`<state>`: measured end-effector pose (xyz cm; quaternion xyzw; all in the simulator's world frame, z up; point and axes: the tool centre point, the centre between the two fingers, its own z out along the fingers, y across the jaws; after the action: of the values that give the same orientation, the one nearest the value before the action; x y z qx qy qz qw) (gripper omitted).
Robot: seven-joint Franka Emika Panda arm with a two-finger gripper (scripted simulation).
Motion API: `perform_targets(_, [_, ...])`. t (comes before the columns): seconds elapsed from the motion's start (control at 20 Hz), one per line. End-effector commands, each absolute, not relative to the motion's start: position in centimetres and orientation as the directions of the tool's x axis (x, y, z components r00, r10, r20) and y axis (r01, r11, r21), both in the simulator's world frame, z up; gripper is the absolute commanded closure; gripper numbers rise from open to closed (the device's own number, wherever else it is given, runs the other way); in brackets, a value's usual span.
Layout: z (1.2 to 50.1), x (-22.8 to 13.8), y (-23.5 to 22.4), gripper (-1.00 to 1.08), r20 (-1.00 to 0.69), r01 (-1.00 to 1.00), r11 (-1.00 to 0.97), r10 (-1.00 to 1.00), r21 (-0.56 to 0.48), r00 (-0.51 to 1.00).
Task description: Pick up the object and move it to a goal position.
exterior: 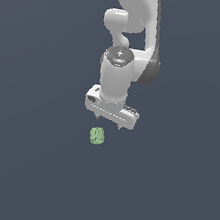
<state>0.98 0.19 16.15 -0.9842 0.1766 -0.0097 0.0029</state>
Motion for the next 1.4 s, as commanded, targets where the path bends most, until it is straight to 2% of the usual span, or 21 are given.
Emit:
perform_targets(0.0, [15.6, 1.1, -0.1, -0.92, 0.014, -0.420, -0.907, -0.420, -0.012, 0.907])
perform_targets(0.75, [12.3, 1.5, -1.9, -0.92, -0.004, -0.781, -0.625, -0.781, -0.010, 0.625])
perform_targets(1.35, [10.1, 1.7, -3.4, -0.92, -0.004, -0.942, -0.336, -0.942, -0.002, 0.336])
